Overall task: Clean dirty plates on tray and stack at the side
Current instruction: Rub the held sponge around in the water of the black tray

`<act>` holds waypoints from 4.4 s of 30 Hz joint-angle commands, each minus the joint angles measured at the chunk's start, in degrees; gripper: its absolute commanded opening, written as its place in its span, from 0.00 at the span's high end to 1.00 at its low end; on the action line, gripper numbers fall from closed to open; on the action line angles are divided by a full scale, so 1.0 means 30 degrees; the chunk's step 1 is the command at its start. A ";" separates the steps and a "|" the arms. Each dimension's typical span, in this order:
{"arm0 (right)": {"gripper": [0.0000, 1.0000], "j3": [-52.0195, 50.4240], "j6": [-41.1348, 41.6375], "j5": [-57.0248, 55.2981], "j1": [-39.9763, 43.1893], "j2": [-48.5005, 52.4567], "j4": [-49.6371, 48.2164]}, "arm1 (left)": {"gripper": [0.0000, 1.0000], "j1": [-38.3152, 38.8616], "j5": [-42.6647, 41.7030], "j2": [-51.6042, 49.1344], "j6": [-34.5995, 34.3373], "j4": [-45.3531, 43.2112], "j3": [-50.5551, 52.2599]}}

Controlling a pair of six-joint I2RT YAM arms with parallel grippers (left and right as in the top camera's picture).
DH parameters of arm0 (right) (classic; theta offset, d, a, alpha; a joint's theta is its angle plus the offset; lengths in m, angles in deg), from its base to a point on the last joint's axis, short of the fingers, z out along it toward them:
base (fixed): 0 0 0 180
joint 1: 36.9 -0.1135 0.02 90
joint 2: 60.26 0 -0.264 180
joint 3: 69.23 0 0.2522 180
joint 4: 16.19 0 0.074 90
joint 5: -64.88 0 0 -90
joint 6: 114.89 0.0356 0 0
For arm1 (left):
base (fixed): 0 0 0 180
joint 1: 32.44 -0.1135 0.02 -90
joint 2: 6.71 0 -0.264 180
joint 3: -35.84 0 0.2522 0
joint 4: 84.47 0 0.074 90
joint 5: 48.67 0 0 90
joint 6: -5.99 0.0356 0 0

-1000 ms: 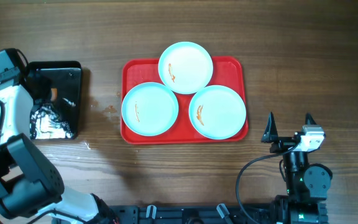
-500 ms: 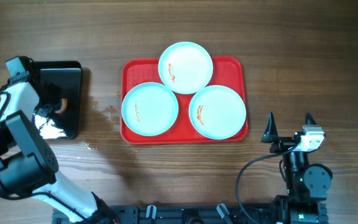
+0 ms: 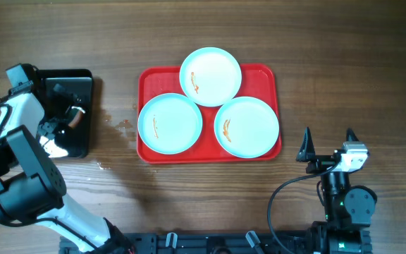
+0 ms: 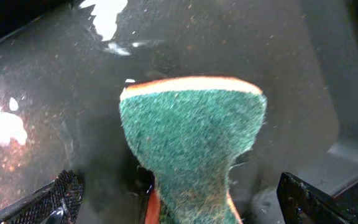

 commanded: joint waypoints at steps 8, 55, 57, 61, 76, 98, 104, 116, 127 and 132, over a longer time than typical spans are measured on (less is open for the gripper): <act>0.00 -0.0022 -0.0248 -0.0262 0.0095 -0.0036 -0.0051 | 0.55 -0.0080 -0.1239 -0.0058 0.0335 0.0823 0.0051; 0.00 -0.0022 -0.0248 -0.0270 0.0095 -0.0036 -0.0051 | 0.12 -0.0087 0.0175 0.0998 0.0627 -0.0597 -0.0590; 0.00 -0.0022 -0.0240 -0.0262 0.0095 -0.0036 -0.0051 | 0.14 -0.0087 0.0255 0.0984 0.0627 -0.0918 -0.0590; 0.00 -0.0022 -0.0248 -0.0262 0.0095 -0.0036 -0.0051 | 0.16 -0.0087 0.1231 0.0707 0.0634 -0.1231 -0.0590; 0.00 -0.0022 -0.0248 -0.0262 0.0095 -0.0036 -0.0051 | 0.45 -0.0087 0.1945 -0.0080 0.0634 -0.1741 -0.0590; 0.00 -0.0022 -0.0248 -0.0270 0.0095 -0.0036 -0.0051 | 0.28 -0.0087 0.1945 -0.0867 0.0641 -0.1712 -0.0466; 0.00 -0.0022 -0.0248 -0.0270 0.0095 -0.0036 -0.0051 | 0.50 -0.0087 0.1945 -0.0874 0.0641 -0.1763 -0.0466; 0.00 -0.0022 -0.0248 -0.0262 0.0095 -0.0036 -0.0051 | 0.96 -0.0087 0.1953 -0.0270 0.2565 -0.1566 -0.0474; 0.00 -0.0022 -0.0240 -0.0262 0.0095 -0.0036 -0.0051 | 0.00 -0.0080 0.0954 0.0772 0.2535 -0.0350 -0.0474; 0.00 -0.0022 -0.0240 -0.0262 0.0095 -0.0036 -0.0051 | 0.00 -0.0080 -0.0510 0.0772 0.2215 0.0838 -0.0474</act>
